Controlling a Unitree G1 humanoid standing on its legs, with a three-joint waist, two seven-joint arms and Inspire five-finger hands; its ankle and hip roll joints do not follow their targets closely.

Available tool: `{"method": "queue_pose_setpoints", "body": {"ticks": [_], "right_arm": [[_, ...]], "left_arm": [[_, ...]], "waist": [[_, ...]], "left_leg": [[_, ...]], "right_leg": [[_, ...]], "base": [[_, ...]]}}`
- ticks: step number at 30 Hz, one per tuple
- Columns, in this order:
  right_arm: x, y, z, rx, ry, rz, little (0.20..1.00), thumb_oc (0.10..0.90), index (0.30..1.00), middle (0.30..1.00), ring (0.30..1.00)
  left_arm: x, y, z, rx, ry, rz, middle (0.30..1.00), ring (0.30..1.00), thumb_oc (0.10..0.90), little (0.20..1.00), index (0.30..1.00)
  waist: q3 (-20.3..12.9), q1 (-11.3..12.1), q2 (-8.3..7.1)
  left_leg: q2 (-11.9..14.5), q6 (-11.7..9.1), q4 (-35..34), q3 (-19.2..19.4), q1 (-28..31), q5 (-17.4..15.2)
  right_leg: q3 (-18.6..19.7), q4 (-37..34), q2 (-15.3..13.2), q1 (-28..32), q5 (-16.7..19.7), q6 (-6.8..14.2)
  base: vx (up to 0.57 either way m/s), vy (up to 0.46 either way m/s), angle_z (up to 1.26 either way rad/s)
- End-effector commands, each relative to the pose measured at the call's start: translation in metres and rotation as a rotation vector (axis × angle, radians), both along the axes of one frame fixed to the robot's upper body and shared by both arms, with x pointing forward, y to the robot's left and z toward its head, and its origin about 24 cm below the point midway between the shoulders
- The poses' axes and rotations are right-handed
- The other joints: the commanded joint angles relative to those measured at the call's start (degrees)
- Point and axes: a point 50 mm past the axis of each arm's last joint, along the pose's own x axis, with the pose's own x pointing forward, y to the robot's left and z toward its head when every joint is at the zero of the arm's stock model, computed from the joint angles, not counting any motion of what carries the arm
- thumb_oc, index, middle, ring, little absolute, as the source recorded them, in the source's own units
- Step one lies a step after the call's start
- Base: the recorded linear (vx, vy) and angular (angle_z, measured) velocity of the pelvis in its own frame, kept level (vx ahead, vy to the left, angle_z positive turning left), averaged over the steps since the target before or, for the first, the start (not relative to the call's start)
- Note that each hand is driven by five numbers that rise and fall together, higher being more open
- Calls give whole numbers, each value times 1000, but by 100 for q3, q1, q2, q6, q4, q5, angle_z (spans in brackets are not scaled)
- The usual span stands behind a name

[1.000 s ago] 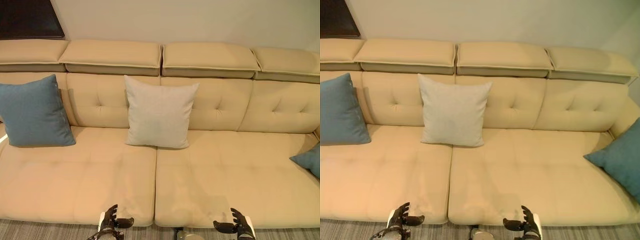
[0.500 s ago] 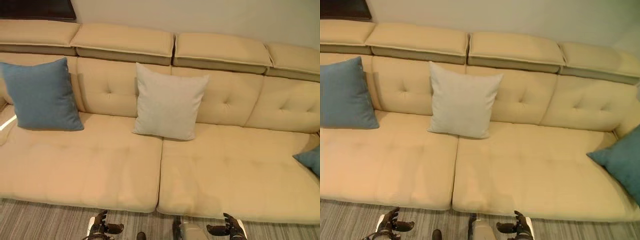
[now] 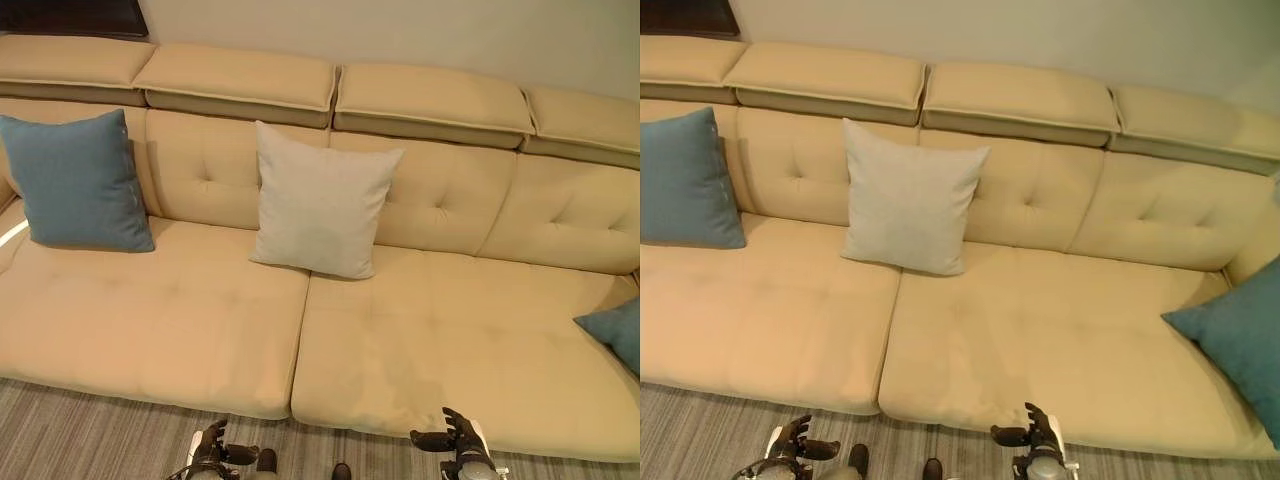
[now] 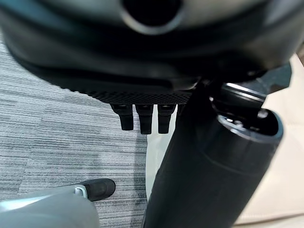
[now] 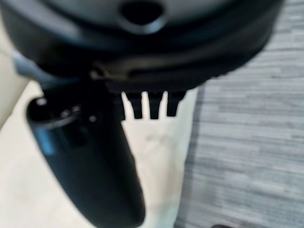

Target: Pick up all the scattered cushions and arrange them neatly on the sofa.

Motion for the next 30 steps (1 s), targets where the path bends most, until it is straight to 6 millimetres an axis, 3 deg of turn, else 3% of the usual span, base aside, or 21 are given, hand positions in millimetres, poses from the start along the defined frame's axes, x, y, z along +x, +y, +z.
{"method": "queue_pose_setpoints", "body": {"ticks": [1,4,7,9,11,14,15,16,17,18,20,23,28,30], "right_arm": [[4,-18,7,-47,-50,-47,900,800,900,900,900],[-3,-20,5,-61,-19,-32,900,800,900,900,900],[-5,-21,4,-66,3,-32,900,800,900,900,900],[-6,-18,1,-96,62,28,900,800,900,900,900],[-6,-17,0,-96,70,37,900,800,900,900,900],[-2,-16,1,-105,74,61,900,800,900,900,900],[-1,-16,1,-105,74,61,900,800,900,900,900],[-4,-17,0,-107,83,61,900,800,900,900,900],[-4,-17,0,-107,83,61,900,800,900,900,900],[-9,-15,-3,-96,97,56,900,800,900,900,900],[-8,-14,-2,-90,91,48,900,800,900,900,900],[-13,-13,-4,-72,95,23,900,800,900,900,900],[-18,-16,-5,-62,100,-4,900,800,900,900,900],[-23,-17,-7,-61,117,-24,900,800,900,900,900]], "left_arm": [[9,-3,2,22,-15,-81,900,900,800,900,900],[4,-10,0,4,-11,-80,900,900,800,900,900],[8,-12,0,6,-8,-117,900,900,800,900,900],[15,-12,2,30,-11,-198,900,900,800,900,900],[15,-10,3,33,-9,-195,900,900,800,900,900],[16,0,5,48,-13,-158,900,900,800,900,900],[16,0,5,48,-13,-158,900,900,800,900,900],[13,4,5,57,1,-149,900,900,800,900,900],[13,4,5,57,1,-149,900,900,800,900,900],[4,8,2,64,34,-138,900,900,800,900,900],[4,8,2,63,36,-134,900,900,800,900,900],[0,5,0,43,46,-118,900,900,800,900,900],[2,-1,-1,37,50,-157,900,900,800,900,900],[10,-9,0,21,27,-183,900,900,800,900,900]], "waist": [[55,-78,-94],[-41,-165,48],[-66,-240,90],[86,-242,89],[126,-230,82],[265,-70,180],[254,-75,176],[212,10,227],[201,8,228],[88,138,179],[21,143,139],[-130,67,44],[-84,-24,37],[-6,-52,5]], "left_leg": [[-451,282,705,-61,-99,-906],[-416,247,375,-588,494,-1075],[-429,291,25,-581,635,-1116],[-669,495,-287,-547,652,-1028],[-690,521,-318,-520,637,-987],[-590,625,-361,-296,433,-773],[-595,626,-366,-299,416,-759],[-544,662,-453,-197,401,-681],[-544,663,-459,-199,386,-669],[-516,598,-556,-21,379,-603],[-523,568,-589,2,377,-571],[-470,471,-528,172,413,-586],[-442,433,-199,239,414,-751],[-419,378,226,84,285,-850]], "right_leg": [[256,-274,-381,-42,270,531],[357,-192,-359,-242,345,604],[360,-120,-409,-338,397,649],[407,49,-619,-706,702,886],[402,117,-640,-803,759,923],[-100,852,-721,-909,471,880],[-102,846,-727,-923,482,882],[-278,1164,-680,-694,192,819],[-280,1152,-679,-704,205,820],[-522,958,-700,-343,70,751],[-520,734,-666,-206,37,766],[-190,-20,-432,41,108,710],[-78,-218,-380,146,161,643],[145,-333,-352,169,234,609]], "base": [[-106,120,-35],[-77,117,-24],[-128,208,-18],[-321,384,-20],[-219,123,-56],[-278,111,-63],[-163,76,-63],[-90,40,-49],[-115,-7,-44],[-30,-45,-29],[-17,-97,-47],[-22,-162,-26],[-23,-47,-5],[-59,9,-25]]}}
